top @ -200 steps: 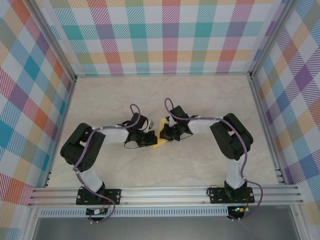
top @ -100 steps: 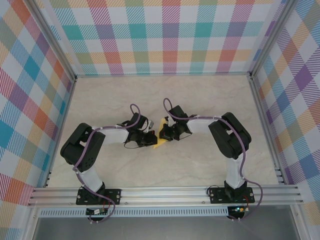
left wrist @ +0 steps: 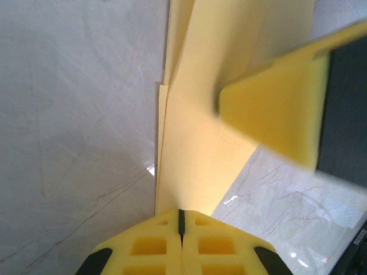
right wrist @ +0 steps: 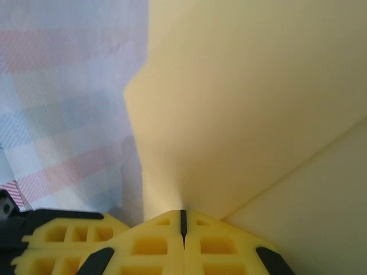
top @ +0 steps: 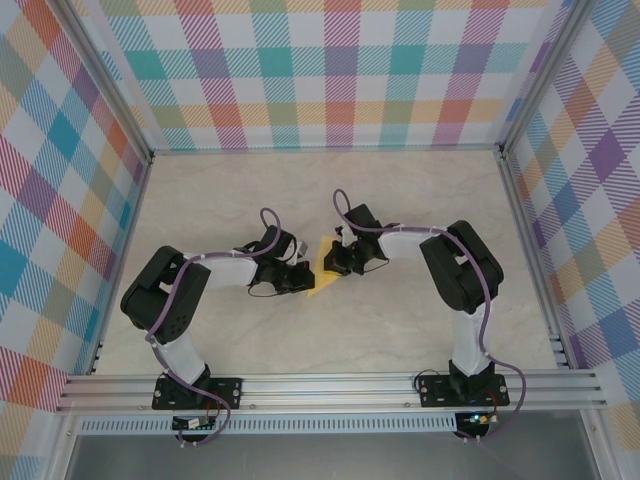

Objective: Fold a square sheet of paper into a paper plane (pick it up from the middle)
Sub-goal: Fourth fold the wing at the center of the table.

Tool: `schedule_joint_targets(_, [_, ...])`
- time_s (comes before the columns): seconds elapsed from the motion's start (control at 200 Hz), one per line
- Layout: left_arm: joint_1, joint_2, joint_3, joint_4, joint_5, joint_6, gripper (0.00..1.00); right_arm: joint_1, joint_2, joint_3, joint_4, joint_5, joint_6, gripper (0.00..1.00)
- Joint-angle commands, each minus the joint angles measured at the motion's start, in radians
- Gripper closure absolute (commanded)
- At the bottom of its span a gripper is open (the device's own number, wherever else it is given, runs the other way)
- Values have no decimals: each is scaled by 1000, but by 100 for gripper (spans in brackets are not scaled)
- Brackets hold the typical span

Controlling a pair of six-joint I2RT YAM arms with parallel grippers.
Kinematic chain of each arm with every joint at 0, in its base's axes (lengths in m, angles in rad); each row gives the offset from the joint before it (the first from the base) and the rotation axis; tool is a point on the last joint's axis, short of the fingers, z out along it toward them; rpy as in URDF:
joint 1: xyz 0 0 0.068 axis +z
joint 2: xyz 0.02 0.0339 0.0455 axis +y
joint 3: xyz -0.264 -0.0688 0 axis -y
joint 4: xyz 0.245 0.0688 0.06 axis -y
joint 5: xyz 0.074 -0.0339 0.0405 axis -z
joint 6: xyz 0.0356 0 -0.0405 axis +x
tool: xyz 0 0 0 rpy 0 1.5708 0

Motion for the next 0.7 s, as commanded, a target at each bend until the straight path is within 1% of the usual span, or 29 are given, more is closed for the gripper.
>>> schedule_joint_targets(0.0, [8, 3, -42, -133, -29, 13, 100, -62, 44, 31, 2, 44, -34, 99])
schedule_joint_targets(0.115, [8, 2, -51, -130, -23, 14, 100, -107, 60, 58, -8, 60, -36, 99])
schedule_joint_targets(0.37, [8, 0, -52, -129, -15, 29, 100, -198, 106, 139, -86, 108, -43, 99])
schedule_joint_targets(0.585, [8, 0, -53, -123, -13, 31, 100, -235, 122, 227, -140, 142, -30, 99])
schedule_joint_targets(0.695, [8, -15, -33, -137, -12, 29, 100, -235, 72, 241, -151, 137, -31, 97])
